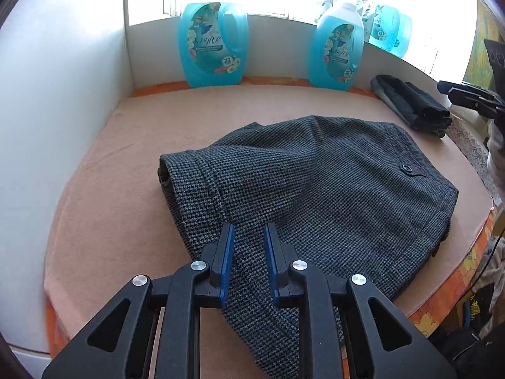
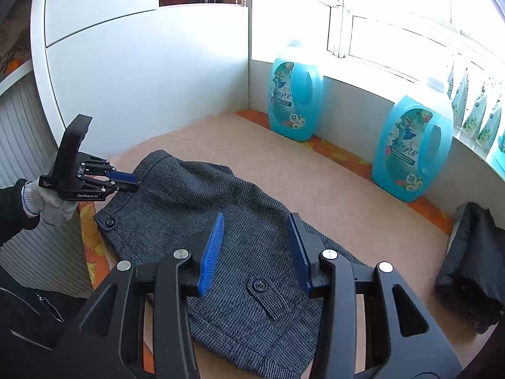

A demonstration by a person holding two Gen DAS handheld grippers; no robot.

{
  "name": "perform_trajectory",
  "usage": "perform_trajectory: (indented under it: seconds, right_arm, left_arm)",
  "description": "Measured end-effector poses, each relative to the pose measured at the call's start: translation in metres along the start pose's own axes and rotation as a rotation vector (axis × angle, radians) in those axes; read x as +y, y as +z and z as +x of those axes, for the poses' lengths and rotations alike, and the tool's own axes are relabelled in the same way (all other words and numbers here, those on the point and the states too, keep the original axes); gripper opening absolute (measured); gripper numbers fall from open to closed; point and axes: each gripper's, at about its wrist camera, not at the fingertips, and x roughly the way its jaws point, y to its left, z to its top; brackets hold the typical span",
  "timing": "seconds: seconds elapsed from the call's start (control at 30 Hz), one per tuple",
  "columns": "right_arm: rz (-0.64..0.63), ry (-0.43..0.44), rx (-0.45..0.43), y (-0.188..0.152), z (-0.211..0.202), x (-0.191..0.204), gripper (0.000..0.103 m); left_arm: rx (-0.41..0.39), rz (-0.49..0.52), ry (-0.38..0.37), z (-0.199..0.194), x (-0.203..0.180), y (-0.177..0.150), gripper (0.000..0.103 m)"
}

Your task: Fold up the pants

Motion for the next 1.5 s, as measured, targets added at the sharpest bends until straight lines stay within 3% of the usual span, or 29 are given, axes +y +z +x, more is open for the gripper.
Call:
perform_trajectory:
  seconds: [0.17,0.3,0.4,0.57,0.67,0.73,0.8,0.83,0.93,1.0,1.13,1.2,1.43,1.5]
  right_arm:
    - [0.001,0.064,0.078,0.046,0.074,0.012,0.042]
    - [-0.051,0.111,0.163,0.066,0.144,0.028,0.046]
    - [-0.055,0.165,0.235,0.073,0.201,0.034,0.057]
    - [-0.005,0.26,0.342,0.07,0.273,0.034,0.062]
    - [0.02,0.308,0.384,0.063,0.294,0.037,0.062]
    - [0.028,0.346,0.375,0.06,0.293,0.042,0.058]
    - [-0.014,0.33,0.353,0.059,0.284,0.05,0.028]
    - [-0.027,0.32,0.336,0.059,0.277,0.052,0.019]
    - [-0.055,0.263,0.232,0.066,0.252,0.053,0.014]
    - [-0.054,0.183,0.175,0.073,0.244,0.047,0.013]
    - [-0.078,0.154,0.243,0.071,0.263,0.053,0.014]
    - [-0.082,0.113,0.245,0.074,0.264,0.051,0.023]
    - [-0.001,0.131,0.143,0.079,0.193,0.033,0.03]
    - [0.015,0.121,0.115,0.073,0.163,0.032,0.042]
  left_arm:
    - [0.056,-0.063,-0.006,0.012,0.015,-0.019,0.018]
    - [0.043,-0.078,-0.014,0.006,0.014,-0.032,0.018]
    - [0.029,-0.071,-0.001,0.004,0.009,-0.036,0.018]
    - [0.014,-0.047,0.018,0.0,0.001,-0.041,0.018]
    - [0.008,-0.05,0.018,-0.001,0.001,-0.043,0.018]
    - [0.004,-0.045,0.022,-0.001,0.0,-0.044,0.019]
    - [-0.001,-0.043,0.023,-0.001,0.0,-0.044,0.019]
    - [-0.003,-0.046,0.023,-0.001,0.0,-0.045,0.019]
    - [-0.007,-0.043,0.028,-0.006,-0.001,-0.049,0.018]
    - [-0.01,-0.028,0.035,-0.007,-0.007,-0.05,0.018]
    - [-0.008,-0.028,0.042,-0.007,-0.01,-0.049,0.019]
    - [-0.007,-0.026,0.047,-0.007,-0.01,-0.048,0.018]
    - [-0.017,-0.058,0.045,-0.019,-0.004,-0.045,0.018]
    - [-0.031,-0.07,0.056,-0.026,0.001,-0.045,0.018]
